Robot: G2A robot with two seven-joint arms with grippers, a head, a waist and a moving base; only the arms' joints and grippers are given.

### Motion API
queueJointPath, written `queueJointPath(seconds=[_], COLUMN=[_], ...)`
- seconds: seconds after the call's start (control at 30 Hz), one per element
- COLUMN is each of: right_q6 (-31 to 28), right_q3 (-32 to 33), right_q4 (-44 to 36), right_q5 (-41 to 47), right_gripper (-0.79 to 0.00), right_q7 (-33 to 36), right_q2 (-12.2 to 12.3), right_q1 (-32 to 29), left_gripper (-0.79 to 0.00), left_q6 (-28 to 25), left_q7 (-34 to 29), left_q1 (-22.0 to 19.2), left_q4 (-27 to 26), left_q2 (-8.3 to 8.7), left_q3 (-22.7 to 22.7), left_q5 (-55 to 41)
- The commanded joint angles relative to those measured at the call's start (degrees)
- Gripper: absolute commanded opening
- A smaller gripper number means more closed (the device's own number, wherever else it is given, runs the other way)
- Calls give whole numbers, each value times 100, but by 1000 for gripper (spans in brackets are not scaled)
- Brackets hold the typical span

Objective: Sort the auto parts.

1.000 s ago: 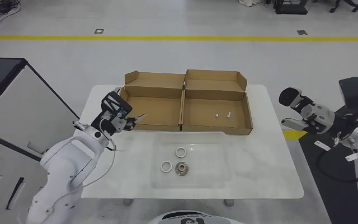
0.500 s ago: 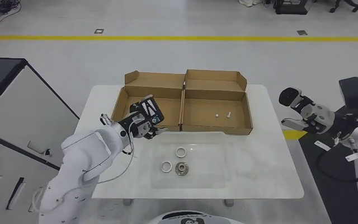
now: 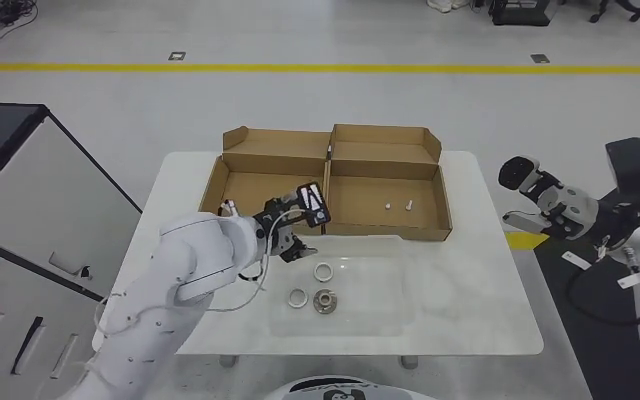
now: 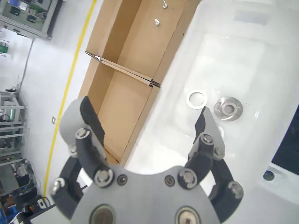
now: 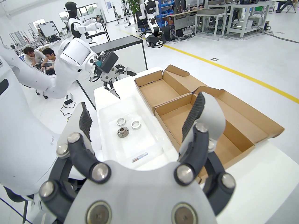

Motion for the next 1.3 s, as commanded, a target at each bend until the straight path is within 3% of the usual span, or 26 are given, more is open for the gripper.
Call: queueJointPath(seconds=[0.0, 0.3, 0.87, 1.27], right_q6=[0, 0, 0, 0], right_q3=[0, 0, 0, 0], right_q4=[0, 0, 0, 0], right_q5=[0, 0, 0, 0], right_gripper=[0, 0, 0, 0], right_q7=[0, 0, 0, 0], right_q2=[0, 0, 0, 0], right_q1=[0, 0, 0, 0], left_gripper=[0, 0, 0, 0], left_q6=[143, 611, 969, 1039], left_q7=[-124, -592, -950, -1019], left_q1=[-151, -924, -2109, -2473], left_q4=[91, 398, 556, 642], left_q2=[29, 251, 943, 1071], left_q3=[232, 1149, 2712, 3242], left_q5=[-90, -619, -1244, -1679])
